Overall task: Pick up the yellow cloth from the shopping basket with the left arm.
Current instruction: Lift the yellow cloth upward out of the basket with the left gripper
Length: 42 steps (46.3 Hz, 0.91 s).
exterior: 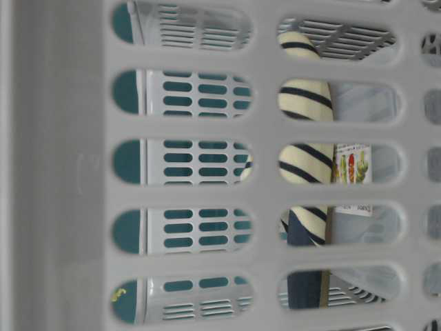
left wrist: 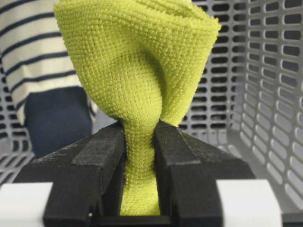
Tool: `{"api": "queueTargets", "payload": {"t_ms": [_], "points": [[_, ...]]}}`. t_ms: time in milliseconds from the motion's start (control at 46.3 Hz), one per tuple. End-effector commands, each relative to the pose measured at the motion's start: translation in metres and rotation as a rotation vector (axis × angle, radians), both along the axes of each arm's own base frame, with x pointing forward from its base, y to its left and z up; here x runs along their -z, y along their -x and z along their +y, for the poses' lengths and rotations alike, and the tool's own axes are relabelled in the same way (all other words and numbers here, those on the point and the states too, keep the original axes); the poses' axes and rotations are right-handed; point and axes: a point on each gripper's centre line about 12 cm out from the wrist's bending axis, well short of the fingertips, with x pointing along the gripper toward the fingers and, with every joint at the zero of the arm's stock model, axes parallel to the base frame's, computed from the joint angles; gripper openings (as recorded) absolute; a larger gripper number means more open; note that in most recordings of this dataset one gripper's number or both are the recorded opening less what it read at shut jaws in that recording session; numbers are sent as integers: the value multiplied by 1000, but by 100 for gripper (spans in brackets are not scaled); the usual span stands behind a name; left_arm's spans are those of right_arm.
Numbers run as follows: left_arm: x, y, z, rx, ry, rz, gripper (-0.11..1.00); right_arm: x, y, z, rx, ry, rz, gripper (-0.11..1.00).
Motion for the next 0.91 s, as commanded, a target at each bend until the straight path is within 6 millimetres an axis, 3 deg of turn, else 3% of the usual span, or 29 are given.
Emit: {"api": "queueTargets", "payload": {"t_ms": [0,885], "points": [[-13,3,0,-3,3,-37,15,-4,-1,0,2,-1,-11,75],[-11,6,1,-42,18,-5,15,-2,2,0,2,-3,-6,76]]}}
